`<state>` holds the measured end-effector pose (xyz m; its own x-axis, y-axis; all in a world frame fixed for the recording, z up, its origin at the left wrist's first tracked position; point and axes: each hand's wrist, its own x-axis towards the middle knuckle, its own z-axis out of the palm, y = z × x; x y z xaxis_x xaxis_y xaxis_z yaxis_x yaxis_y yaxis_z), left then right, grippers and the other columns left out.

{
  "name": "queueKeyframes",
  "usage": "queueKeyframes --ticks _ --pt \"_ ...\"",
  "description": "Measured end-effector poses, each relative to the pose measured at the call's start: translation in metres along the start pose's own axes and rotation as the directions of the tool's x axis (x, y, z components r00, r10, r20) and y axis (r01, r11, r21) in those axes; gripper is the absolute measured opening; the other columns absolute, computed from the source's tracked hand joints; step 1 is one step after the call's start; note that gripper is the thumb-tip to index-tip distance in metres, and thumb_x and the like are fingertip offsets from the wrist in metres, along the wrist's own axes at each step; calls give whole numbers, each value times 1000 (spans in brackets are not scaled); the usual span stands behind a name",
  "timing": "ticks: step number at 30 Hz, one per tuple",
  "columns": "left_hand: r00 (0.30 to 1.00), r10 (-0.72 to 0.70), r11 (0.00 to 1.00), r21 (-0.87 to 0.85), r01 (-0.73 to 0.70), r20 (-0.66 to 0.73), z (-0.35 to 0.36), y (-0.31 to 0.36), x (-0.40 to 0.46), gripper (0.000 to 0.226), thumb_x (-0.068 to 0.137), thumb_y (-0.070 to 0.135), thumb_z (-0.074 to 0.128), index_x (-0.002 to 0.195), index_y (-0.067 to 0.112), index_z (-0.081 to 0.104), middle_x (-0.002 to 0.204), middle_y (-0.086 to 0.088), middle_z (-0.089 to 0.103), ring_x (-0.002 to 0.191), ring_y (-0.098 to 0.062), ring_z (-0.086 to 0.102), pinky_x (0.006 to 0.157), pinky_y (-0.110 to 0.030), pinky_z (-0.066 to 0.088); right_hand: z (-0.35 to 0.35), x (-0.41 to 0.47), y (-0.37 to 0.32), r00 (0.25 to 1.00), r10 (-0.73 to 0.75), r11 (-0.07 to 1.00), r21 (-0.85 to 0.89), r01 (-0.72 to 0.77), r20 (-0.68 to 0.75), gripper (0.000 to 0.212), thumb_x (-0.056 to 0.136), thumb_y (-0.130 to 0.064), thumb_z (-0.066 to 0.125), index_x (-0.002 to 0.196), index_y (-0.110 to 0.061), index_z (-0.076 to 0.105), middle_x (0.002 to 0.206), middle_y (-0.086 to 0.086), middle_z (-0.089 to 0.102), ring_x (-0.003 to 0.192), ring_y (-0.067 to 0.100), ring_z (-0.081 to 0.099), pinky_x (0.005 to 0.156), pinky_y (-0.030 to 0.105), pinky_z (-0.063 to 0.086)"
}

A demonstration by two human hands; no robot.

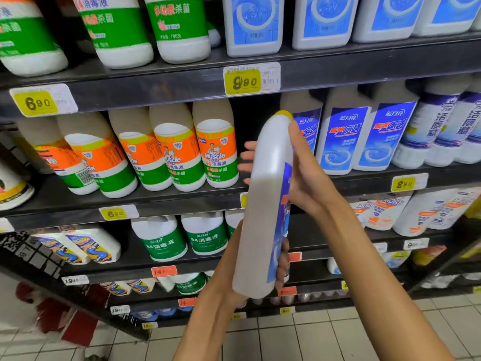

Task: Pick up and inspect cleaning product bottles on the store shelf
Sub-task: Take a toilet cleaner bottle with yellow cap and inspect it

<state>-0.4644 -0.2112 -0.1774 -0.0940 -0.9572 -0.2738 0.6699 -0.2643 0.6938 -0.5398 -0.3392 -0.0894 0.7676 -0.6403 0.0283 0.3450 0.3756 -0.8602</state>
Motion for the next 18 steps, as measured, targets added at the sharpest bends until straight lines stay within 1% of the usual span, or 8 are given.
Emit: queueKeyframes --ticks 2,3,6,9,12,14,16,18 --pt "997 -28 998 52 24 70 4 -1 -2 39 86 43 55 83 8 71 68 -5 67 57 -14 65 54 -23 54 -1 3 4 999 32 998 55 -32 13 85 66 -58 61 133 -6 50 115 15 65 104 28 64 89 42 54" --pt "999 -22 997 80 18 46 3 -3 -2 43 90 45 48 85 11 73 74 -5 70 63 -14 67 59 -24 55 -2 4 6 1000 13 999 40 -13 1 77 64 -58 65 124 -10 58 104 12 69 93 24 68 80 38 58" --pt "992 109 985 139 -100 -59 6 6 -8 56 90 59 38 103 18 74 104 -8 72 92 -21 69 83 -34 56 -4 5 10 996 -64 982 -180 52 -62 37 65 -58 73 74 -22 69 76 7 73 71 21 73 64 31 59" --pt "989 120 988 110 -111 -82 7 14 -19 63 78 67 48 113 19 70 113 -12 70 100 -26 69 78 -34 57 -6 7 16 988 -75 970 -240 41 -137 37 71 -58 71 62 -24 64 70 7 72 66 21 72 59 28 58" --pt "993 118 992 56 -116 -27 12 13 -30 62 66 51 79 116 16 68 110 -12 70 96 -26 70 70 -34 57 -12 14 22 967 96 983 -132 -130 -236 37 79 -55 66 73 -19 61 65 5 72 59 18 71 55 27 58" --pt "981 186 973 151 -175 -62 26 15 -32 64 63 48 83 119 22 66 113 -1 69 100 -17 67 77 -31 55 -16 16 25 941 232 966 -55 -253 -244 35 85 -50 61 83 -15 60 65 3 72 57 15 70 56 26 58" --pt "926 316 900 375 -224 -205 40 27 -33 58 66 61 76 117 35 64 114 25 60 103 4 60 86 -10 45 -20 15 29 910 349 931 -30 -364 -222 42 86 -46 61 99 -7 63 83 7 74 72 17 71 72 30 58" --pt "911 320 936 236 -261 -261 49 33 -36 51 74 71 59 118 45 58 115 39 48 109 15 49 93 1 30 -21 13 35 875 430 895 -19 -445 -224 61 83 -47 63 123 -1 58 117 15 66 107 25 65 98 41 49"
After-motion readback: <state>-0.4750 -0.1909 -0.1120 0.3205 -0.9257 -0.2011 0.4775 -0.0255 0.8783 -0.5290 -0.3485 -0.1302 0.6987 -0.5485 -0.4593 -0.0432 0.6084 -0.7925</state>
